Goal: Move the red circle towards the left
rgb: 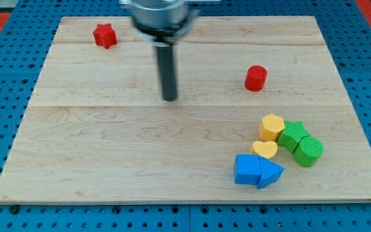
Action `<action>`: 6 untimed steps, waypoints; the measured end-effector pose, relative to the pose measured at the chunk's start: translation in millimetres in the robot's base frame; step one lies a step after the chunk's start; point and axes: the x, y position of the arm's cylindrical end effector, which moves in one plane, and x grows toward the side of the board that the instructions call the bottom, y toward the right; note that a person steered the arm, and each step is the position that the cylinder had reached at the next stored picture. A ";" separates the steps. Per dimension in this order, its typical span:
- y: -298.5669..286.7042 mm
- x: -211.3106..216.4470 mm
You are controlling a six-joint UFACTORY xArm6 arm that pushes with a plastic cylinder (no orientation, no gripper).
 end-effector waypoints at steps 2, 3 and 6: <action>139.1 -21.8; 183.0 -27.6; 134.9 -68.6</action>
